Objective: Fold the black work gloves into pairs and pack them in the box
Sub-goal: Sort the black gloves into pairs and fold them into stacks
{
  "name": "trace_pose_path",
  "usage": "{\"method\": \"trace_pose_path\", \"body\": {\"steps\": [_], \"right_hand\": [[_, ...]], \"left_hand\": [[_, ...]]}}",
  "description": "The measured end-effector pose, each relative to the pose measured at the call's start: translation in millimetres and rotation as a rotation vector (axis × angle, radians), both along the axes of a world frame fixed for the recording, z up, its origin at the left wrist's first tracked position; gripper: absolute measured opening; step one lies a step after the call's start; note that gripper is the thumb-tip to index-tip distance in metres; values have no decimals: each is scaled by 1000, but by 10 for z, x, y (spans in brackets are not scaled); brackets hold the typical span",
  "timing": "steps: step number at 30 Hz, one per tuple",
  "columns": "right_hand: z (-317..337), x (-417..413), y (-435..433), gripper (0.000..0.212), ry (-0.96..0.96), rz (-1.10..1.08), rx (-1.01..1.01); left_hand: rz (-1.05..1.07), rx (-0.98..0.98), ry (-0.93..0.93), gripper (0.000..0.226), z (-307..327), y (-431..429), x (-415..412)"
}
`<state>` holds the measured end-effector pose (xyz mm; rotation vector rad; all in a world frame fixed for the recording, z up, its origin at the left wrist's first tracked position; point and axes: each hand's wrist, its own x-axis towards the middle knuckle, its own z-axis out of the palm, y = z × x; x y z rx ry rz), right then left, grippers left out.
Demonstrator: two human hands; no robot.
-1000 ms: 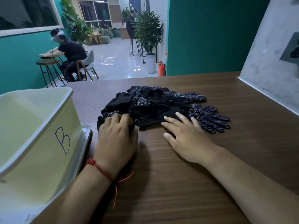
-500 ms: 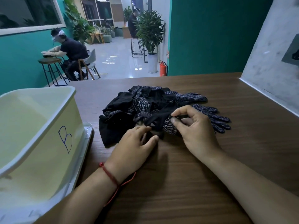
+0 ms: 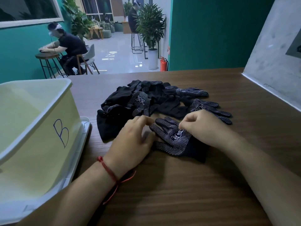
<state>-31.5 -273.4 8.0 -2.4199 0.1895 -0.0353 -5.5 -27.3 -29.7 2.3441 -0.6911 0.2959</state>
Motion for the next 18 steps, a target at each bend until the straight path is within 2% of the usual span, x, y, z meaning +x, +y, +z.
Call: {"method": "trace_pose_path", "body": {"steps": [2, 5, 9, 13, 14, 16, 17, 18], "right_hand": [[13, 5, -37, 18, -42, -29, -44], [-4, 15, -104, 14, 57, 19, -44], [82, -21, -180, 9, 154, 101, -9], [151, -21, -184, 5, 249, 140, 10], [132, -12, -179, 12, 218, 117, -76], [62, -13, -169, 26, 89, 5, -406], [21, -9, -164, 28, -21, -46, -554], [-9, -6, -157, 24, -155, -58, -599]], "left_hand": [[-47, 52, -34, 20, -32, -20, 4], [-82, 110, -57, 18, -92, -16, 26], [-214, 163, -75, 32, -33, -7, 26], [-344, 357, -35, 48, -58, -43, -20], [-345, 409, -19, 52, -82, -50, -29], [-334, 445, 5, 53, -100, -47, -36], [-333, 438, 13, 52, -91, -39, -34], [-337, 427, 18, 49, -76, -32, -32]]}}
